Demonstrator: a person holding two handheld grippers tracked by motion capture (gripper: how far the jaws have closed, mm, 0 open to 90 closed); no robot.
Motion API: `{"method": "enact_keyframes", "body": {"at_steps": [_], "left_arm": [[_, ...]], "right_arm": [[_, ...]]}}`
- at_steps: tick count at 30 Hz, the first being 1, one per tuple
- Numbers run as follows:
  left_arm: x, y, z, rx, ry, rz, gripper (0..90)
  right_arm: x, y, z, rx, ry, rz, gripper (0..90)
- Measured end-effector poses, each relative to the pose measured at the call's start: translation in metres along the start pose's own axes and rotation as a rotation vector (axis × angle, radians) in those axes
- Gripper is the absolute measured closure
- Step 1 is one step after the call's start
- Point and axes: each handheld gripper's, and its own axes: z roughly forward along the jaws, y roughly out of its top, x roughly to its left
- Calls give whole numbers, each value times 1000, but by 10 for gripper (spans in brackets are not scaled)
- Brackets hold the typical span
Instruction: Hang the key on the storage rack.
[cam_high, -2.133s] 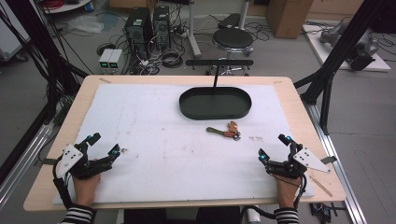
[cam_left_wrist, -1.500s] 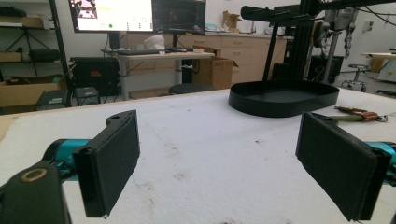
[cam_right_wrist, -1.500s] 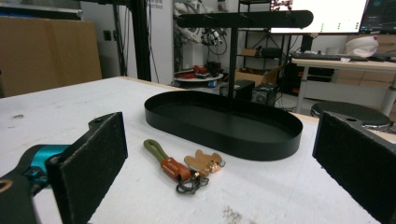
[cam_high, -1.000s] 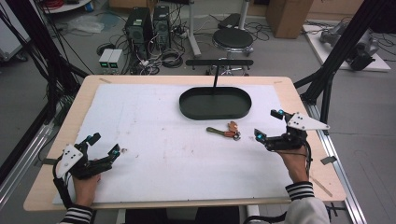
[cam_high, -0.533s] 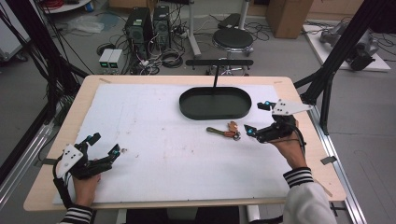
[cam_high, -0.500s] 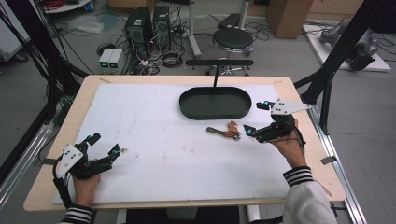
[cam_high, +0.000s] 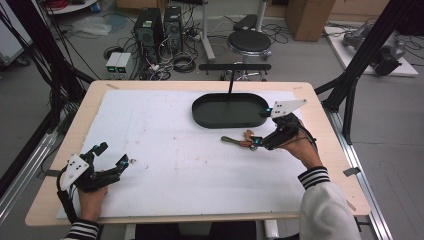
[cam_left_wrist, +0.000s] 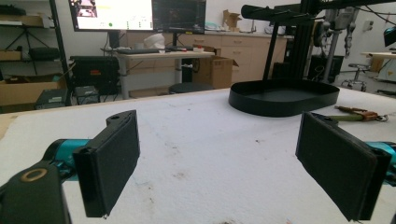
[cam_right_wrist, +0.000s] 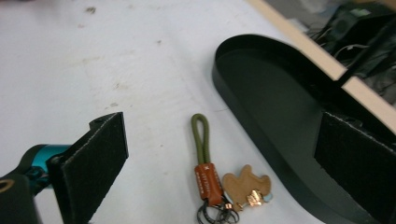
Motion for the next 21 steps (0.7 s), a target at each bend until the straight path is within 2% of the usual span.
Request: {"method": "enact_keyframes", "body": {"at_steps": [2,5,14,21], "left_arm": [[0,0,0,1,0,0,141],[0,0,0,1,0,2,141],[0,0,0,1,-1,0,141],[0,0,0,1,0,0,141]], "right_arm": [[0,2,3,14,13,-4,24],[-2,6,18,76,59,-30,24],[-6,14,43,168,118,-54,28],[-7,11,55,227,128,-61,29]]}}
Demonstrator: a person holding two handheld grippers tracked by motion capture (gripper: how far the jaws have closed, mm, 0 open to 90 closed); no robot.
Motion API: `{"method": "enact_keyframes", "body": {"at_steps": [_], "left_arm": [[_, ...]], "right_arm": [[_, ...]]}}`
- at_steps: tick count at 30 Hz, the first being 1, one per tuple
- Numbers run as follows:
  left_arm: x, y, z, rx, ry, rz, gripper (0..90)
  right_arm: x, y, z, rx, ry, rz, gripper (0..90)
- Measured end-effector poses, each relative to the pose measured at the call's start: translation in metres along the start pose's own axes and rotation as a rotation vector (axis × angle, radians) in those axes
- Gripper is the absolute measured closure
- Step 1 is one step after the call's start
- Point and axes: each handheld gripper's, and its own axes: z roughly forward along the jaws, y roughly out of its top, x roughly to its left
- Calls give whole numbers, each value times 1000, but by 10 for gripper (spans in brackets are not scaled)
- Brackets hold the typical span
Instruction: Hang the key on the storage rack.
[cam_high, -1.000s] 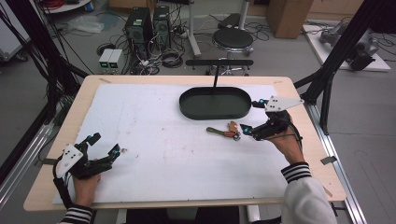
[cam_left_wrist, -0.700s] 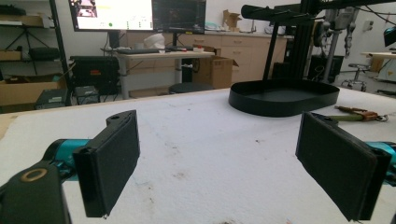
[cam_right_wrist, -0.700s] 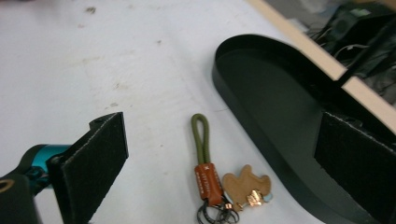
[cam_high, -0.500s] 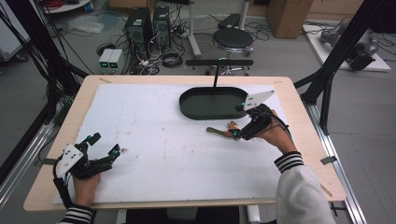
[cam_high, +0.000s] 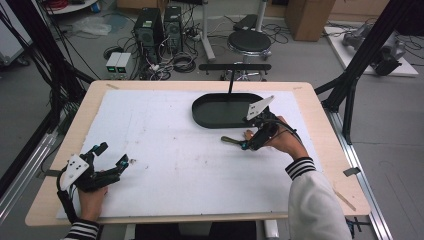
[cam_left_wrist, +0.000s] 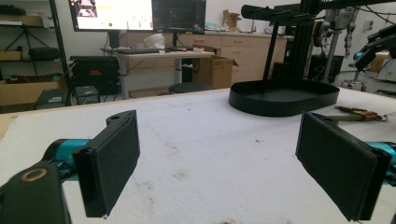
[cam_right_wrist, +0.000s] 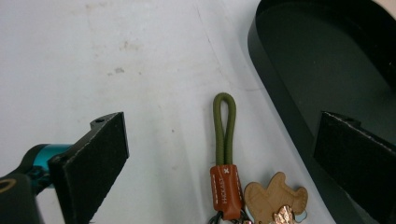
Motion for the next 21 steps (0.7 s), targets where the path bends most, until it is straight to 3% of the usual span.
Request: {"method": "enact_keyframes", "body": {"at_steps": [9,12,14,18,21], "left_arm": [[0,0,0,0,-1,1,141],[0,0,0,0,0,0,141],[0,0,0,0,-1,0,141],[0,0,0,0,0,0,141],[0,0,0,0,0,-1,141]], "right_arm": [[-3,-3,14,86,16,-17,59],[-3,-3,18,118,24,-25,128],[-5,-2,25,167,27,-46,139],[-6,-1,30,181,32,-53,157],[-7,1,35,233,29,-55,163]]}}
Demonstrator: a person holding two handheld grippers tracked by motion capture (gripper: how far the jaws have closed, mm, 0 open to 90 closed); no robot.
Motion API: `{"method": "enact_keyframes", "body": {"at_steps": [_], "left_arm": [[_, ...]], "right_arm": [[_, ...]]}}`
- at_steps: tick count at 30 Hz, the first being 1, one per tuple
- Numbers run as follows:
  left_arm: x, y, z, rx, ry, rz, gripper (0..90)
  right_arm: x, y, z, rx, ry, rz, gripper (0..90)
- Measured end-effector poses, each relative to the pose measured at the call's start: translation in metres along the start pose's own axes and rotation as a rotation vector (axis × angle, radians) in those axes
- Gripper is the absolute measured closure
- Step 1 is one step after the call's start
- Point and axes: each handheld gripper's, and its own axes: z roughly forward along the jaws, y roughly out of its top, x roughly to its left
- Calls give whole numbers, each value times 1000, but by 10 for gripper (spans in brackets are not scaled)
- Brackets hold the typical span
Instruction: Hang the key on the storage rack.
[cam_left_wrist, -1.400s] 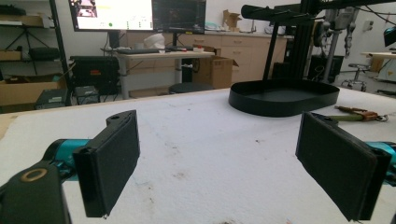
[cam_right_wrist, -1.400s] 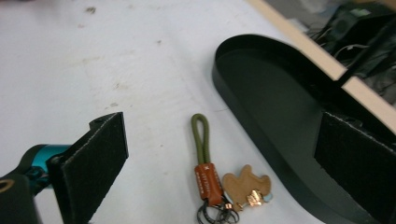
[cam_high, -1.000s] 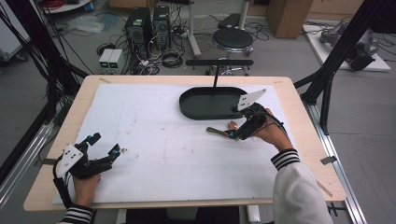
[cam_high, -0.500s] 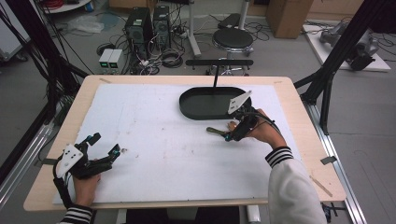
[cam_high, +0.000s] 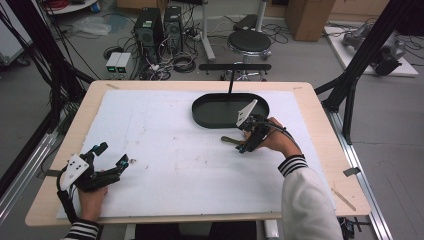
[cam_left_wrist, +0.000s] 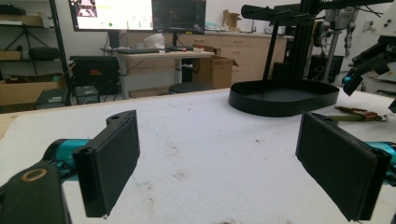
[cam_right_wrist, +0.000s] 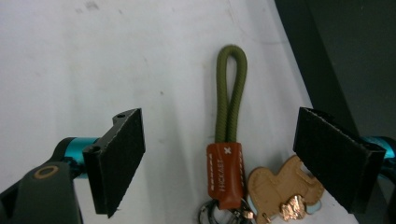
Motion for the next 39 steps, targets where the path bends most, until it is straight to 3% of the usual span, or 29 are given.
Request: {"method": "enact_keyframes", "body": {"at_steps": [5,16,23,37,39], "left_arm": [[0,0,0,-1,0,-3,141],[0,0,0,3,-1,-1,141],[0,0,0,4,-1,-2,141],[0,0,0,3,-1,-2,141],[0,0,0,3,-1,-2,141]], "right_arm": [[-5,3,6,35,20,7,238],[-7,0,14,117,14,-15,288],[-7,-1,18,168,32,-35,402],[-8,-1,16,205,18,-80,621],[-8,-2,16,197,36,-70,660]]}}
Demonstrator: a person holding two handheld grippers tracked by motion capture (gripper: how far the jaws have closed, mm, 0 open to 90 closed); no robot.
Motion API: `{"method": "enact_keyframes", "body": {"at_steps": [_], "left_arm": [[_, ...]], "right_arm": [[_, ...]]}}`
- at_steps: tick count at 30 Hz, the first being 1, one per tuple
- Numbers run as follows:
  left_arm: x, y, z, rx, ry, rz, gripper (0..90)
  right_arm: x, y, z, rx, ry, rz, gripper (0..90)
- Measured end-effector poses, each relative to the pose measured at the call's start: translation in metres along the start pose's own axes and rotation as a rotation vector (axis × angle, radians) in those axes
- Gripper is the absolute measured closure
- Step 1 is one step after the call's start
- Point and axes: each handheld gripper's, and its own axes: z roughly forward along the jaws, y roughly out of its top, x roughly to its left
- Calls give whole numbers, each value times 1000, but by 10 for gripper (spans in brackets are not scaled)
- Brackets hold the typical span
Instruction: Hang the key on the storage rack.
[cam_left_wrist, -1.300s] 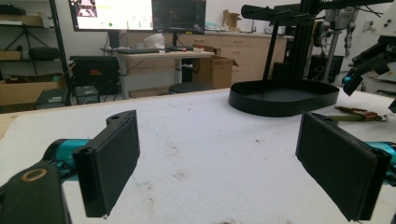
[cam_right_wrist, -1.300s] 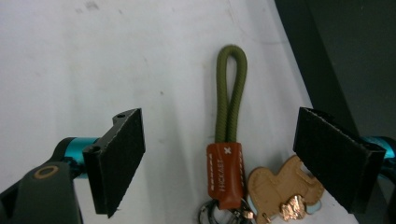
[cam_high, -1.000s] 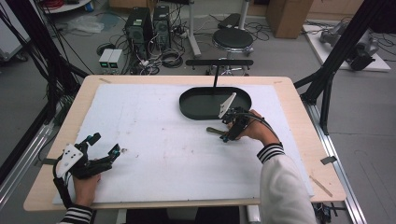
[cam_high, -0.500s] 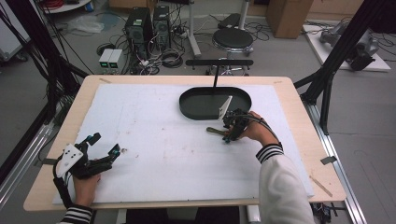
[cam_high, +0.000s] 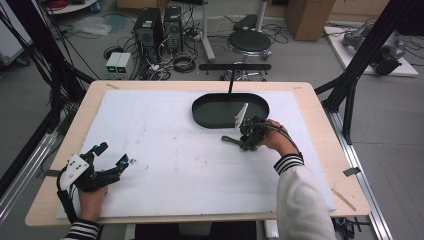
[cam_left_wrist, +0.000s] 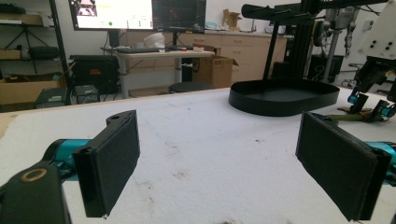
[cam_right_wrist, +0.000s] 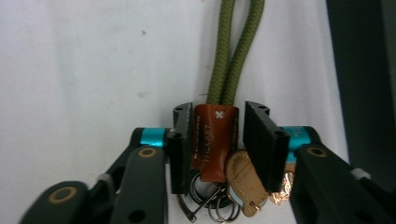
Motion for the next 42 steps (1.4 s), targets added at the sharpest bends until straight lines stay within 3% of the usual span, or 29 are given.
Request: {"method": "enact_keyframes", "body": {"at_steps": [3,11,18,28,30,33,35,36,40,42], "left_arm": [[0,0,0,-1,0,-2,141],[0,0,0,-1,1,-1,141],[0,0,0,-1,2,-2,141],[0,0,0,0,1,-1,140],[0,0,0,0,2,-1,141],[0,0,0,0,1,0,141],[0,0,0,-1,2,-2,141],[0,0,0,0,2,0,141],[0,0,0,0,1,-2,141],[0,0,0,0,0,-2,141]], "right_arm": [[1,0,-1,1,1,-4,714],[1,0,-2,-2,-8,-8,722],[-2,-3,-11,-75,-35,34,722],[-8,-11,-40,-325,-96,161,723],[-8,-12,-43,-346,-106,168,723],[-9,-15,-50,-404,-143,206,723],[-10,-19,-59,-477,-183,260,723],[-10,-19,-59,-477,-183,260,723],[-11,-26,-71,-579,-265,343,723],[-11,-28,-73,-599,-280,360,723]]}}
